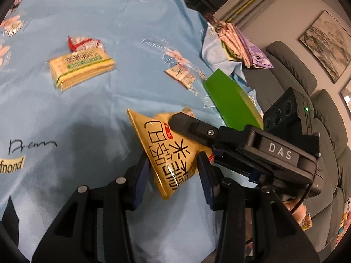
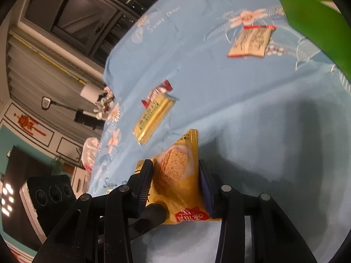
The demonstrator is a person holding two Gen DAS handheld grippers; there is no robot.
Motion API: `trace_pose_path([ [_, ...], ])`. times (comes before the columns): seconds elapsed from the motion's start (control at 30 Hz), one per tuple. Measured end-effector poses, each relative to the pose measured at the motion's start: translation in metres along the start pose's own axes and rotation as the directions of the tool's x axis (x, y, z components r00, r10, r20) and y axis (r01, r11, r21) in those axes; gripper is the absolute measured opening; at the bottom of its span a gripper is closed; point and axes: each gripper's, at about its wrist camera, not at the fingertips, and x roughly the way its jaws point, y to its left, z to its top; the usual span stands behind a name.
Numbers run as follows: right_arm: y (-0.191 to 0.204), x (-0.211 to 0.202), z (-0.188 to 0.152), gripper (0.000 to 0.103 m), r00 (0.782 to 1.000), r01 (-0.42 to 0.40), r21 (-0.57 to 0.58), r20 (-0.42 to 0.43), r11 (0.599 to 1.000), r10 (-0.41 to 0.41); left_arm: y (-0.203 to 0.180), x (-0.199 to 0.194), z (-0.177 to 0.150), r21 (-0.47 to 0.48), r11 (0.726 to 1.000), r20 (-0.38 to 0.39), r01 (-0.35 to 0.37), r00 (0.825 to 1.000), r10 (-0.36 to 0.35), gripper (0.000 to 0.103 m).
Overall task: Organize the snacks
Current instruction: 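Hold the yellow bag with both tools and lift it toward the green box, then lower the yellow bag into the green box and open both tools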
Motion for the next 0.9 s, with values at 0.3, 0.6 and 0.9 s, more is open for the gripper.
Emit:
trace_pose_path([
  [0.3, 0.004, -0.040, 0.007, 0.042, 0.994, 0.013, -0.023, 0.110, 1.000, -0.011, -0.037, 0.003, 0.007, 0.059, 0.997, 0.015, 0.048, 0.999, -0.049, 0.041],
  [0.6, -0.008, -0.115, 0.023, 0.040, 0.965, 0.013, -0.053, 0.263, 0.999, 0.001, -0.105, 0.019, 0.028, 0.151, 0.977, 0.012, 0.151, 0.988, -0.155, 0.040],
  [0.9, -0.061, -0.188, 0.043, 0.040, 0.908, 0.098, 0.043, 0.404, 0.994, -0.107, -0.187, 0.093, 0.043, 0.250, 0.937, -0.116, 0.244, 0.968, -0.221, 0.039],
])
